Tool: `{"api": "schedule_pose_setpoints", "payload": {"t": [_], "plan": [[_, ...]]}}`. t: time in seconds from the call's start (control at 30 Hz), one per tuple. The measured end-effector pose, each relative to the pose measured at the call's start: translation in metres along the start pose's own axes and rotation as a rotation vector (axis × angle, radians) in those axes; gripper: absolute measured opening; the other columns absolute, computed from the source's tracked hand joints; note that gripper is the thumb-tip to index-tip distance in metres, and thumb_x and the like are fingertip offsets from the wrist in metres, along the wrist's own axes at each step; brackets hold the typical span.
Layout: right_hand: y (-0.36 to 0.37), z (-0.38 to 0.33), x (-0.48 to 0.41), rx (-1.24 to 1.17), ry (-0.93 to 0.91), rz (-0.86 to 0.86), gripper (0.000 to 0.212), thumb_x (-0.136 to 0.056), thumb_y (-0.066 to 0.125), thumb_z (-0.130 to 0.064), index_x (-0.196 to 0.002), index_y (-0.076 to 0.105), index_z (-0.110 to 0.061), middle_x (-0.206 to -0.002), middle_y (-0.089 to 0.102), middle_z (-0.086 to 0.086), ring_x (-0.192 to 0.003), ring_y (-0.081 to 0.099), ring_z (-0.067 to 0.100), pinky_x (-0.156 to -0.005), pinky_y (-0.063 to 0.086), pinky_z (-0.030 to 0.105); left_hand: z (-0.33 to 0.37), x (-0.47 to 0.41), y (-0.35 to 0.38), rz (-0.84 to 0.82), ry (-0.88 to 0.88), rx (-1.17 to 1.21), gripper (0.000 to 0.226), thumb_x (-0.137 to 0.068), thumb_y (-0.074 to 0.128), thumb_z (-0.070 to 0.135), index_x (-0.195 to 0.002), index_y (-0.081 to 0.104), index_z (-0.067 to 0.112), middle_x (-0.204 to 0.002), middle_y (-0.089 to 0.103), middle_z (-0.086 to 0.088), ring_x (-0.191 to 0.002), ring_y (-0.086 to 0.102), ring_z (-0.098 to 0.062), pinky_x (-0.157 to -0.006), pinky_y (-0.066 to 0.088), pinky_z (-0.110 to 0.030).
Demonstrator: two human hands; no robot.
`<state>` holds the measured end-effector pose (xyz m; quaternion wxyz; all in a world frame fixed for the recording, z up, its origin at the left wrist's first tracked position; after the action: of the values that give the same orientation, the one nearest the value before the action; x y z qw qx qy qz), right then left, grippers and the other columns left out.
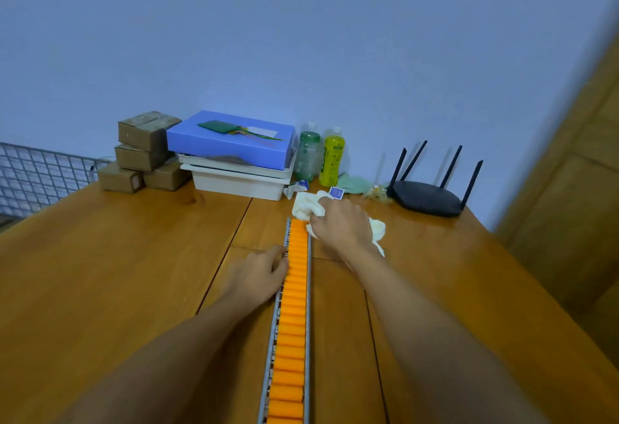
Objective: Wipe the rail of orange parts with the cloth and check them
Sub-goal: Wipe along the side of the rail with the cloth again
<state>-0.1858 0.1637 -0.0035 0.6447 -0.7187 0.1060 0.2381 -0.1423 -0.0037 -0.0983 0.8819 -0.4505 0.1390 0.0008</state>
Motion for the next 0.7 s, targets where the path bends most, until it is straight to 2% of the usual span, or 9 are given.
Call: {"api": "schedule_pose_setpoints", "payload": {"t": [0.13,0.23,0.33,0.43,0.5,0.6,0.7], "plan": [[0.026,-0.018,-0.022,0.006,-0.069,-0.050,0.026,-0.090,0.053,-0.034,-0.107,0.068,-0.019,-0.099,0.070,0.011,-0.090,0.066,0.035,-0.062,0.034,0.033,0.000,-0.002,0.000,0.051,0.031,-0.008,0.033,-0.107,0.044,0.037,-0.134,0.060,0.030,-0.065,0.056,0.013,-0.056,0.053,0.000,-0.047,0.027,-0.017],[0.048,-0.030,-0.028,0.036,-0.112,-0.121,0.030,-0.091,0.055,-0.034,-0.116,0.068,-0.021,-0.107,0.069,0.011,-0.096,0.065,0.035,-0.065,0.034,0.033,-0.005,-0.003,0.002,0.077,0.051,-0.003,0.027,-0.105,0.045,0.034,-0.123,0.065,0.033,-0.072,0.065,0.010,-0.062,0.058,-0.005,-0.048,0.030,-0.021],[0.072,-0.032,-0.026,0.002,-0.074,-0.181,0.031,-0.092,0.055,-0.035,-0.117,0.068,-0.022,-0.110,0.069,0.011,-0.098,0.065,0.034,-0.067,0.036,0.033,-0.008,-0.005,0.004,0.101,0.068,-0.028,0.025,-0.104,0.045,0.035,-0.115,0.067,0.033,-0.073,0.067,0.008,-0.064,0.061,-0.009,-0.048,0.031,-0.023],[0.084,-0.026,-0.023,-0.121,0.022,-0.190,0.028,-0.090,0.055,-0.032,-0.113,0.069,-0.021,-0.106,0.070,0.011,-0.095,0.064,0.033,-0.066,0.037,0.032,-0.012,-0.006,0.006,0.112,0.071,-0.049,0.028,-0.105,0.045,0.037,-0.121,0.067,0.033,-0.071,0.066,0.007,-0.063,0.061,-0.009,-0.049,0.036,-0.026],[0.085,-0.024,-0.025,-0.158,0.053,-0.208,0.032,-0.089,0.056,-0.032,-0.117,0.069,-0.022,-0.108,0.070,0.011,-0.097,0.064,0.033,-0.068,0.040,0.032,-0.014,-0.007,0.007,0.116,0.069,-0.046,0.031,-0.105,0.044,0.039,-0.128,0.065,0.034,-0.070,0.066,0.008,-0.062,0.060,-0.008,-0.049,0.038,-0.026],[0.083,-0.024,-0.028,-0.148,0.067,-0.227,0.035,-0.089,0.058,-0.032,-0.121,0.068,-0.023,-0.112,0.069,0.010,-0.101,0.064,0.033,-0.070,0.041,0.032,-0.016,-0.007,0.008,0.119,0.065,-0.037,0.034,-0.104,0.044,0.041,-0.131,0.064,0.035,-0.067,0.064,0.009,-0.060,0.060,-0.008,-0.050,0.042,-0.029],[0.083,-0.022,-0.026,-0.120,0.067,-0.222,0.031,-0.090,0.057,-0.031,-0.117,0.068,-0.021,-0.110,0.069,0.011,-0.100,0.064,0.034,-0.069,0.039,0.032,-0.017,-0.009,0.009,0.109,0.057,-0.019,0.034,-0.104,0.045,0.042,-0.132,0.063,0.035,-0.066,0.064,0.009,-0.059,0.060,-0.008,-0.051,0.043,-0.029]]}}
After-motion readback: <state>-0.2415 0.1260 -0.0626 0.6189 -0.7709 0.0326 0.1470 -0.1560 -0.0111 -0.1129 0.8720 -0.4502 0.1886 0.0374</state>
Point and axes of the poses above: each hand's wrist, its own x-axis away from the middle knuckle, its own y-axis out of the palm, z = x × y, the point moved 4 cm from there along -x, towards the middle knuckle
